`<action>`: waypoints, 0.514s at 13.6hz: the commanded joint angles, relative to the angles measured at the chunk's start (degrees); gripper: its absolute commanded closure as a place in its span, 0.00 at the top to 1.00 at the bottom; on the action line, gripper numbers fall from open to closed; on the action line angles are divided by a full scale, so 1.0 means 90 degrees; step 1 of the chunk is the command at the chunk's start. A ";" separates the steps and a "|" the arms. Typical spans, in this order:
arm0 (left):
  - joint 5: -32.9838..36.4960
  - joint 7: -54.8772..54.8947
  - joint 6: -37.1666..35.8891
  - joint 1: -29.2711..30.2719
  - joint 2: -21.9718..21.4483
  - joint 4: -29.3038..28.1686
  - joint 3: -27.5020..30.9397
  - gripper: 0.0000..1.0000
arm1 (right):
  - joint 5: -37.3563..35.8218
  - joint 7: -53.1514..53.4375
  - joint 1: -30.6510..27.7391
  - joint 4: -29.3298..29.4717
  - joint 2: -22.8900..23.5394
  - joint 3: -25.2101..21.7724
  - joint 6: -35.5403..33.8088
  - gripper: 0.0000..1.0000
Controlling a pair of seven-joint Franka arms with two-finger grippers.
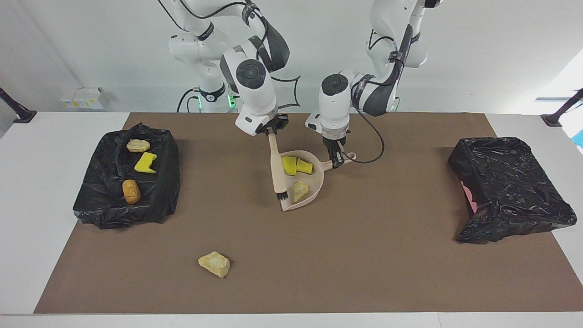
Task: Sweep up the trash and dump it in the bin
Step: 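Sweep the remaining bread into the dustpan with the right gripper's brush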
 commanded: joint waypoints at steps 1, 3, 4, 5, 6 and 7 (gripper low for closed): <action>0.0114 -0.0063 0.0270 0.0012 -0.0122 -0.0267 0.0038 0.00 | -0.0702 -0.0497 -0.0594 0.0324 0.0407 0.0045 0.0002 0.00; 0.0114 -0.0063 0.0260 0.0051 -0.0122 -0.0267 0.0038 0.00 | -0.1160 -0.0750 -0.0966 0.0616 0.0642 0.0055 0.0207 0.00; 0.0114 -0.0063 0.0260 0.0051 -0.0122 -0.0267 0.0038 0.00 | -0.1608 -0.0975 -0.1083 0.0966 0.0885 0.0045 0.0169 0.00; 0.0114 -0.0063 0.0251 0.0061 -0.0122 -0.0267 0.0038 0.00 | -0.2077 -0.1122 -0.1229 0.1327 0.1216 0.0064 0.0091 0.00; 0.0114 -0.0063 0.0250 0.0061 -0.0122 -0.0267 0.0038 0.00 | -0.2449 -0.1259 -0.1357 0.1659 0.1500 0.0065 0.0081 0.00; 0.0114 -0.0072 0.0250 0.0061 -0.0112 -0.0267 0.0038 0.00 | -0.2772 -0.1502 -0.1445 0.2011 0.1773 0.0055 0.0042 0.00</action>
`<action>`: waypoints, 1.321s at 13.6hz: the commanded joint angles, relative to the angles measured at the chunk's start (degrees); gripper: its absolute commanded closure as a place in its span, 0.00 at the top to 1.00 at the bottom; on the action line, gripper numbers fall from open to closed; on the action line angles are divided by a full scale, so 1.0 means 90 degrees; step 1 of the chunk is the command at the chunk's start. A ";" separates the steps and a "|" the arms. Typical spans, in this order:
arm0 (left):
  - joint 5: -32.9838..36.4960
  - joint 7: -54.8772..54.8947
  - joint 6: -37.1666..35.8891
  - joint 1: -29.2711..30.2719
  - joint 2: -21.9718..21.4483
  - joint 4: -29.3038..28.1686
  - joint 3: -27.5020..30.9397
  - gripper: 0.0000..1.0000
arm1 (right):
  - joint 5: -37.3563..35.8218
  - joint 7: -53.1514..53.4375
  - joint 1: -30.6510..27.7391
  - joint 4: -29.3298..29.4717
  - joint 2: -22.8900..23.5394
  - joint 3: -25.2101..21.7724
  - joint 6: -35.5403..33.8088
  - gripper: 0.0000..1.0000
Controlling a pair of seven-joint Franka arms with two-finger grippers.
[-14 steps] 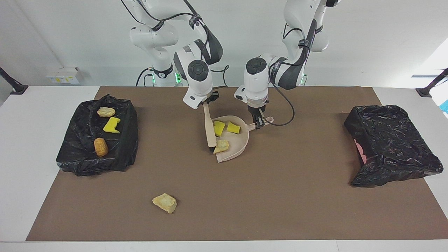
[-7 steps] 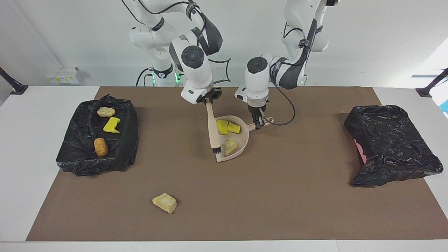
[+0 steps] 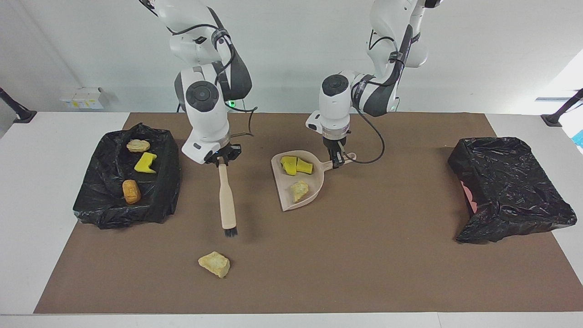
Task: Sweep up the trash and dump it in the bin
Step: 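Sweep the remaining bread into the dustpan with the right gripper's brush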
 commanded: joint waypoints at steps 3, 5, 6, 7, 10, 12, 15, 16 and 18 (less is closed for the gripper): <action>0.0114 -0.0072 0.0245 0.0054 -0.0112 -0.0240 0.0034 0.00 | -0.1138 -0.1045 -0.0287 0.1804 0.1340 0.0093 -0.0386 0.00; 0.0105 -0.0101 0.0245 0.0054 -0.0112 -0.0240 0.0034 0.00 | -0.1753 -0.1194 -0.0200 0.2401 0.1829 0.0103 -0.0396 0.00; 0.0105 -0.0131 0.0245 0.0054 -0.0112 -0.0240 0.0034 0.00 | -0.1939 -0.1204 -0.0180 0.2732 0.2102 0.0103 -0.0396 0.00; 0.0105 -0.0160 0.0245 0.0044 -0.0112 -0.0240 0.0034 0.00 | -0.2019 -0.1204 -0.0180 0.3074 0.2385 0.0103 -0.0406 0.00; 0.0105 -0.0267 0.0245 0.0044 -0.0112 -0.0240 0.0034 0.00 | -0.2194 -0.1214 0.0083 0.3613 0.2865 0.0025 -0.0581 0.00; 0.0105 -0.0277 0.0245 0.0054 -0.0112 -0.0240 0.0034 0.00 | -0.2215 -0.1214 0.0191 0.3732 0.3080 0.0015 -0.0601 0.00; 0.0105 -0.0443 0.0235 0.0054 -0.0112 -0.0240 0.0034 0.00 | -0.2127 -0.1204 0.0377 0.3625 0.3159 0.0025 -0.0795 0.00; 0.0105 -0.0453 0.0225 0.0044 -0.0112 -0.0240 0.0034 0.00 | -0.2098 -0.1194 0.0387 0.3566 0.3149 0.0025 -0.0845 0.00; 0.0105 -0.0560 0.0187 0.0054 -0.0112 -0.0240 0.0034 0.00 | -0.1748 -0.1146 0.0396 0.3527 0.3101 0.0025 -0.1049 0.00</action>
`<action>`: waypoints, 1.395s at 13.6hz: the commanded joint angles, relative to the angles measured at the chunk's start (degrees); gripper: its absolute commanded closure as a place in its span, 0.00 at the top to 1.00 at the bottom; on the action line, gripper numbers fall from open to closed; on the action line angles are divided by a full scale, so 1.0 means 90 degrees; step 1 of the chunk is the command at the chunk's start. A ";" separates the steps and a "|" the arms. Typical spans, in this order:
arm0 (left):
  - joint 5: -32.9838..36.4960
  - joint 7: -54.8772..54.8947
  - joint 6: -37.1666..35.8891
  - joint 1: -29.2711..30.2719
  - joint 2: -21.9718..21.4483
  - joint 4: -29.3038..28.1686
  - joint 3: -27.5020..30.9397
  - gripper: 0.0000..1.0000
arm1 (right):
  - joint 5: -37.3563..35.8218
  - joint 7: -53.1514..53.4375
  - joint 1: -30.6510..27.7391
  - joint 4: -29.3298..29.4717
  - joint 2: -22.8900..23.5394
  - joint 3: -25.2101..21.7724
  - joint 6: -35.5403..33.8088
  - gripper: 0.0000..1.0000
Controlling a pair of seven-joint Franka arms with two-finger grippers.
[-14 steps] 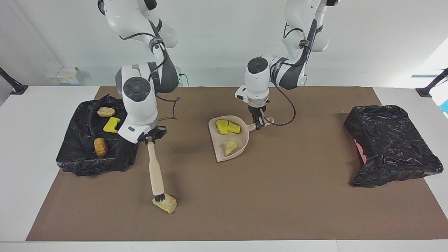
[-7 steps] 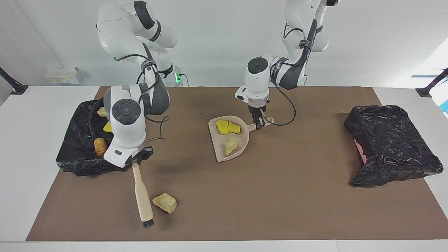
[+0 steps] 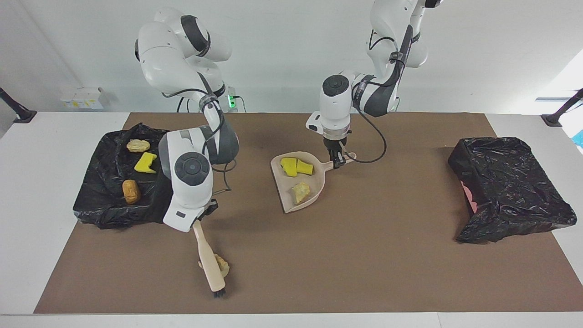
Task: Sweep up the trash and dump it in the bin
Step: 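Sweep the remaining bread into the dustpan with the right gripper's brush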
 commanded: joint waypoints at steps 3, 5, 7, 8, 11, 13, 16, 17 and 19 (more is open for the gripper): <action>0.0105 -0.0527 0.0131 0.0051 -0.0122 -0.0231 0.0018 0.00 | 0.0847 0.0087 0.0054 -0.0279 -0.0150 0.0059 -0.0718 0.00; 0.0105 -0.0809 0.0072 0.0070 -0.0132 -0.0231 0.0018 0.00 | 0.1383 0.0350 0.0064 -0.0992 -0.0540 0.0069 -0.0719 0.00; 0.0105 -0.1102 -0.0093 0.0061 -0.0132 -0.0202 0.0018 0.00 | 0.1814 0.0458 0.0064 -0.1607 -0.0853 0.0147 -0.0680 0.00; 0.0105 -0.1181 -0.0220 0.0012 -0.0132 -0.0163 0.0018 0.00 | 0.1999 0.0604 0.0083 -0.1862 -0.0989 0.0234 -0.0612 0.00; 0.0105 -0.1386 -0.0493 -0.0037 -0.0151 -0.0114 -0.0011 0.00 | 0.2595 0.1101 0.0103 -0.2166 -0.1049 0.0683 -0.0406 0.00; 0.0105 -0.1387 -0.0757 -0.0095 -0.0161 -0.0056 -0.0021 0.00 | 0.2986 0.1695 0.0103 -0.2274 -0.1049 0.1063 -0.0416 0.00; 0.0115 -0.1387 -0.0837 -0.0115 -0.0151 -0.0006 -0.0021 0.00 | 0.3279 0.2390 0.0103 -0.2343 -0.1040 0.1572 -0.0697 0.00; 0.0115 -0.1377 -0.0778 -0.0115 -0.0151 -0.0026 -0.0021 0.00 | 0.3445 0.2518 0.0113 -0.2343 -0.1040 0.1650 -0.0796 0.00; 0.0115 -0.1377 -0.0545 -0.0076 -0.0151 -0.0084 -0.0021 0.00 | 0.3612 0.2665 0.0093 -0.2333 -0.1040 0.1874 -0.1059 0.00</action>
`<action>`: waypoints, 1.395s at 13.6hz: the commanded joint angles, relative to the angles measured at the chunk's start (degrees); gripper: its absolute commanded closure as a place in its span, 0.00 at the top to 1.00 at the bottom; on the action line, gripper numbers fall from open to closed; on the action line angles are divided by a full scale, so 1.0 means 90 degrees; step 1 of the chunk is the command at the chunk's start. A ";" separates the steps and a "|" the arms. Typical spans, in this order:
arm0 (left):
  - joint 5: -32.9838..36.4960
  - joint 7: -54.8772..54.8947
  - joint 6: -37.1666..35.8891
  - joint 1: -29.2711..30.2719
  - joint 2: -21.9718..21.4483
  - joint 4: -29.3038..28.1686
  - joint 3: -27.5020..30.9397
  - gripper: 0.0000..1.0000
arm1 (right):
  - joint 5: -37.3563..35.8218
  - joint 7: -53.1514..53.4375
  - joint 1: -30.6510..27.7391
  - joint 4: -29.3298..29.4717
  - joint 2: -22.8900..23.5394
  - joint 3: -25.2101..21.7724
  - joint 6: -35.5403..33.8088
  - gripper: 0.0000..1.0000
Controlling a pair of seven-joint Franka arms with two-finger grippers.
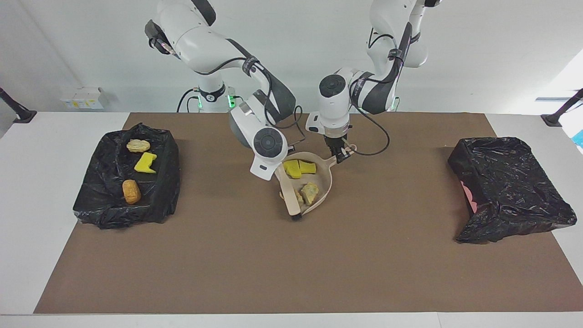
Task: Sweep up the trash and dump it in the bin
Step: 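Sweep the remaining bread into the dustpan with the right gripper's brush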
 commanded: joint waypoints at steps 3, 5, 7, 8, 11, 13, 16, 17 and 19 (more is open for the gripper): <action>0.0114 -0.0043 0.0572 0.0011 -0.0064 -0.0207 0.0037 0.00 | 0.0462 0.0274 -0.0296 -0.0181 -0.0253 0.0451 -0.0630 0.00; 0.0114 0.0122 0.0719 0.0137 -0.0025 -0.0207 0.0037 0.00 | 0.0569 0.0129 -0.0723 -0.0181 -0.0448 0.0684 -0.1020 0.00; 0.0076 0.0580 0.0759 0.0294 0.0004 -0.0187 0.0037 0.00 | 0.0619 0.0059 -0.1328 -0.0181 -0.0479 0.1123 -0.1217 0.00; 0.0066 0.0688 0.0759 0.0352 0.0024 -0.0158 0.0037 0.00 | 0.0619 0.0059 -0.1496 -0.0181 -0.0469 0.1260 -0.1256 0.00; 0.0036 0.0981 0.0759 0.0587 0.0101 -0.0080 0.0037 0.00 | 0.0619 0.0215 -0.1575 -0.0161 -0.0479 0.1398 -0.1256 0.00; 0.0017 0.1051 0.0759 0.0636 0.0160 -0.0012 0.0037 0.00 | 0.0619 0.0429 -0.1479 -0.0219 -0.0595 0.1437 -0.1256 0.00; -0.0041 0.1429 0.0720 0.0880 0.0190 0.0144 0.0037 0.00 | 0.0609 0.1491 -0.1098 -0.0764 -0.1101 0.1438 -0.0625 0.00; -0.0148 0.1644 0.0662 0.0977 0.0190 0.0232 0.0037 0.00 | 0.0609 0.1843 -0.1039 -0.1066 -0.1316 0.1457 -0.0245 0.00; -0.0169 0.2026 0.0564 0.1250 0.0190 0.0350 0.0037 0.00 | 0.0619 0.2420 -0.0912 -0.1536 -0.1659 0.1486 0.0294 0.00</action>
